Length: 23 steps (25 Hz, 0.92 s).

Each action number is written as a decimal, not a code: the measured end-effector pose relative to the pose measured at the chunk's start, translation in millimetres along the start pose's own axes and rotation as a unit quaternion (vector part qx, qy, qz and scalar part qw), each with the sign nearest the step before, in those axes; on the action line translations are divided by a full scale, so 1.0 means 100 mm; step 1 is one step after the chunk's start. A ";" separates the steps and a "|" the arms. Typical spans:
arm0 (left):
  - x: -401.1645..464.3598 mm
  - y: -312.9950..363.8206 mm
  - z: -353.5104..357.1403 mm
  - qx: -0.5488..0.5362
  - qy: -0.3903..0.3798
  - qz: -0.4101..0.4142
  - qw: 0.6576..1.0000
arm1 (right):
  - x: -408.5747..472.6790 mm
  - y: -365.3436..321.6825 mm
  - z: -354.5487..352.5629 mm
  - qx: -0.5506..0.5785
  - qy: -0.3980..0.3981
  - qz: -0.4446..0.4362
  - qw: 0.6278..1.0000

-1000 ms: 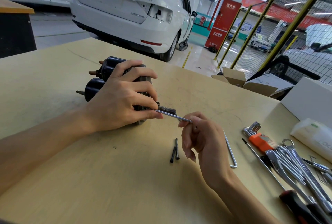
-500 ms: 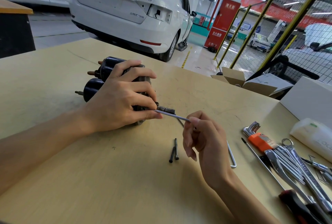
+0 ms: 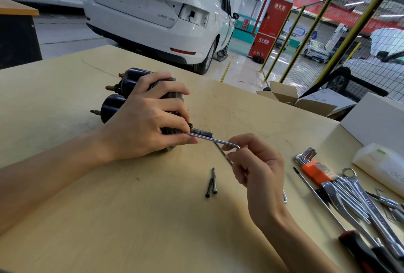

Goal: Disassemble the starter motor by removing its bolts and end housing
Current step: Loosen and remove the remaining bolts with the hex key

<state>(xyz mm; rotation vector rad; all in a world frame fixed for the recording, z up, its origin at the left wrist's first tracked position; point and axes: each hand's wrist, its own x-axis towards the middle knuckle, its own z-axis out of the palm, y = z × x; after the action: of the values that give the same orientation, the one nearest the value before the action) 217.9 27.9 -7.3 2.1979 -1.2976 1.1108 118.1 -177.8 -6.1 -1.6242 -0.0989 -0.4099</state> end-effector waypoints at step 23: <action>0.00 0.00 0.00 -0.007 0.004 0.001 1.000 | 0.03 0.09 -0.03 -0.038 0.069 0.003 0.997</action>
<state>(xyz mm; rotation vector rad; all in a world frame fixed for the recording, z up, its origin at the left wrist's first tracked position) 218.1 27.6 -7.6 2.1801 -1.3016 1.1058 123.3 -182.4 -13.2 -1.6663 0.0249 -0.5254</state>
